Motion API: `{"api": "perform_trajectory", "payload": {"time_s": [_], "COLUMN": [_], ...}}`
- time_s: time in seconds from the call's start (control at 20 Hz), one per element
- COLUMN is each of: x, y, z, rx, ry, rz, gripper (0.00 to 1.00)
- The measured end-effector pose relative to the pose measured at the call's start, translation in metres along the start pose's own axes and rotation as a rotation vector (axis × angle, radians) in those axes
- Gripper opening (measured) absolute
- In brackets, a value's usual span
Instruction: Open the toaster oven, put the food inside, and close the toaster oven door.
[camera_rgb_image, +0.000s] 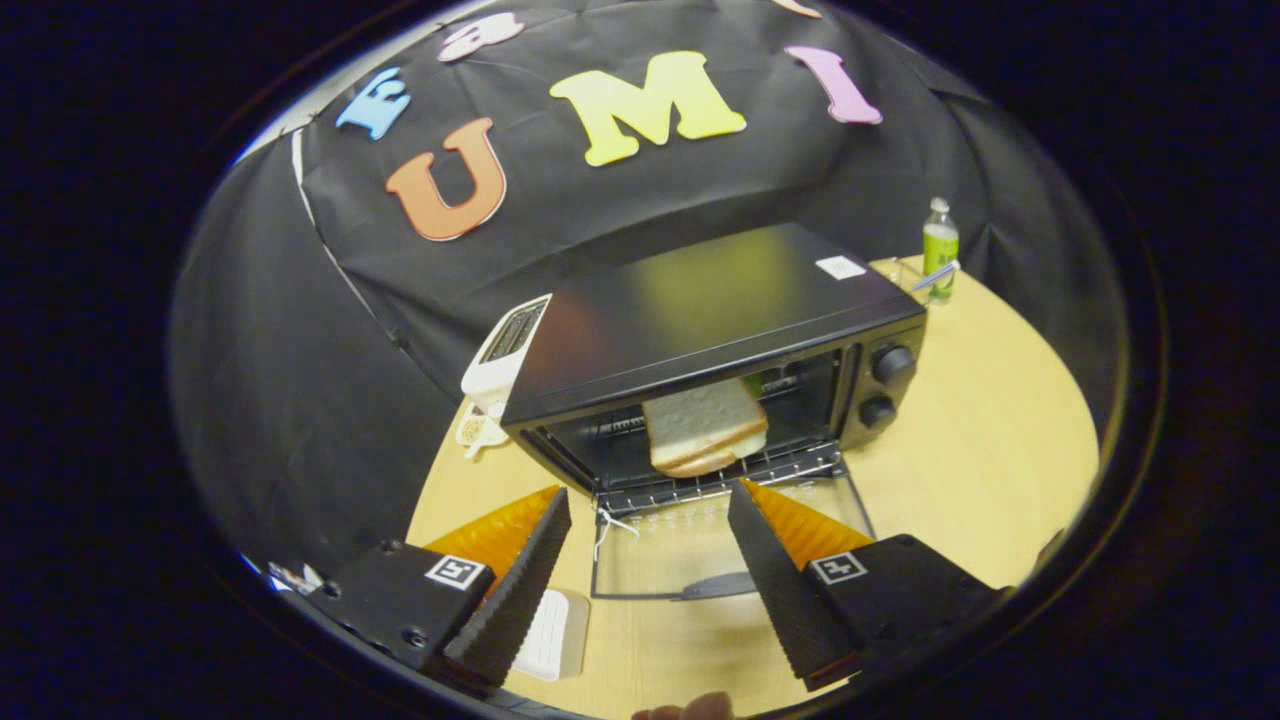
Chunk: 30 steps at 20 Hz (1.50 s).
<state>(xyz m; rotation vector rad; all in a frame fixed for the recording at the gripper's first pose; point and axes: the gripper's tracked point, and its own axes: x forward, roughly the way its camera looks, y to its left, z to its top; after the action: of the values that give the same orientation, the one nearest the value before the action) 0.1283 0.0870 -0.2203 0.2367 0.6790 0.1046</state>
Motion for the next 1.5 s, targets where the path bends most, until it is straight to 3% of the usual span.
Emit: {"api": "perform_trajectory", "payload": {"time_s": [0.35, 0.65, 1.0, 1.25, 1.5], "x": [-0.064, -0.064, -0.003, 0.058, 0.084], "y": [-0.022, -0.043, -0.067, -0.070, -0.074], "z": [-0.022, -0.074, -0.144, -0.171, -0.184], "rx": [-0.133, -0.169, -0.204, -0.209, -0.216], "ry": [-0.050, 0.009, 0.126, 0.169, 0.199], "rz": [-0.078, -0.096, -0.117, -0.115, -0.153], "gripper": [1.00, 1.00, 1.00, 1.00, 1.00]}}
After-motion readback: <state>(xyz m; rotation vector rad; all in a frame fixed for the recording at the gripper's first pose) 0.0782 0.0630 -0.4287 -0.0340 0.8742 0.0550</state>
